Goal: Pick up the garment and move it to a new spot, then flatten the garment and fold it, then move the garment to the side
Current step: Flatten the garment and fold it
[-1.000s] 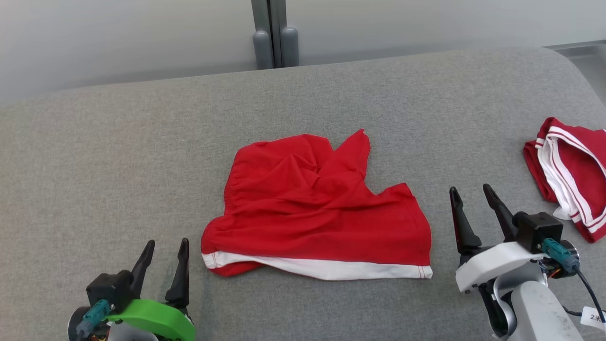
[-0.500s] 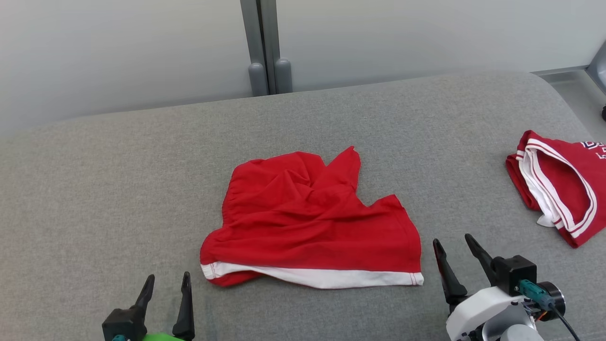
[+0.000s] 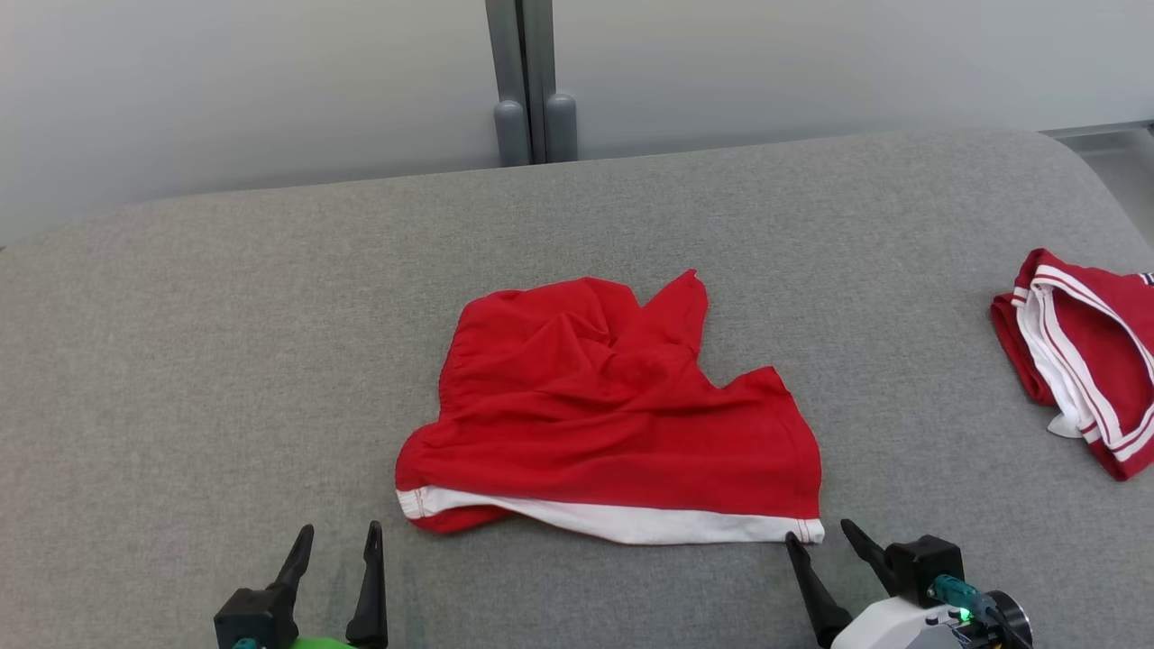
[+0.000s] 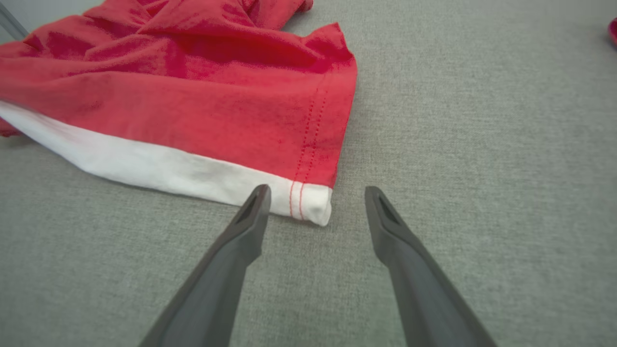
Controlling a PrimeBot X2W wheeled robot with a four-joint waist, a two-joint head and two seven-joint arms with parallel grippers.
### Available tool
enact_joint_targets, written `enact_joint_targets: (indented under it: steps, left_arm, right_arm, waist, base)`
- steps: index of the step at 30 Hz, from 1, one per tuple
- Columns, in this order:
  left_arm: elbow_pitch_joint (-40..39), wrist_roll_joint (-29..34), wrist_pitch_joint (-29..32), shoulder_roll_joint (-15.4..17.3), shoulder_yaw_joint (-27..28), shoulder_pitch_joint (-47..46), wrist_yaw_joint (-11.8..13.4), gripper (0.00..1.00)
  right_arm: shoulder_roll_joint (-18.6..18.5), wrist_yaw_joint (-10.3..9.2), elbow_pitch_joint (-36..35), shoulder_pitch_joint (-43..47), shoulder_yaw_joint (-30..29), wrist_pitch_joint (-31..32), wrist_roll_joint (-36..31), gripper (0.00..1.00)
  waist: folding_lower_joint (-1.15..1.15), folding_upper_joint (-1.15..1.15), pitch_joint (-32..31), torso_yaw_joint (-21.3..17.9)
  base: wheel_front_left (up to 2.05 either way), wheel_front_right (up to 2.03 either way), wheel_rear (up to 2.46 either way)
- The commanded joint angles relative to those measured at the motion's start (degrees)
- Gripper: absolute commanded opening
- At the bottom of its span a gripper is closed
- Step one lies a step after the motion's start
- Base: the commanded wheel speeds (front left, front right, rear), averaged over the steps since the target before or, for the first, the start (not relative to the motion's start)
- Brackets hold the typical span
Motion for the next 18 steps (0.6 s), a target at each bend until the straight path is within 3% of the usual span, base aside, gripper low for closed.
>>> enact_joint_targets:
  steps: [1,15,16,17,18]
  left_arm:
    - [0.17,-0.46,0.0,0.42,-0.19,-0.35,-0.16,1.0]
    - [-0.44,-2.19,0.0,1.79,-2.83,-1.25,-0.16,1.0]
    - [-0.38,-2.2,0.0,1.81,-2.87,-1.19,-0.16,1.0]
    - [-0.31,-2.26,0.01,1.82,-2.94,-1.18,-0.16,1.0]
    - [-0.29,-2.31,0.0,1.83,-2.97,-1.21,-0.16,1.0]
  right_arm:
    - [-0.27,-0.09,1.01,-0.84,0.16,-0.12,0.94,1.0]
    - [-0.24,-0.09,8.08,-4.05,0.4,-0.03,6.5,1.0]
    - [-0.22,-0.09,8.57,-4.05,0.74,0.0,6.33,0.92]
    - [-0.2,-0.09,9.33,-4.08,1.24,0.04,6.43,0.49]
    - [-0.19,-0.08,9.92,-4.16,1.67,0.22,6.51,0.24]
  waist:
    - [0.0,0.0,0.28,0.43]
    - [0.0,0.0,1.69,2.84]
    - [0.0,0.0,1.7,2.88]
    - [0.0,0.0,1.73,2.92]
    - [0.0,0.0,1.76,2.93]
  base:
    - [0.0,0.0,0.0]
    - [0.0,0.0,0.0]
    - [0.0,0.0,0.0]
    - [0.0,0.0,0.0]
    - [0.0,0.0,0.0]
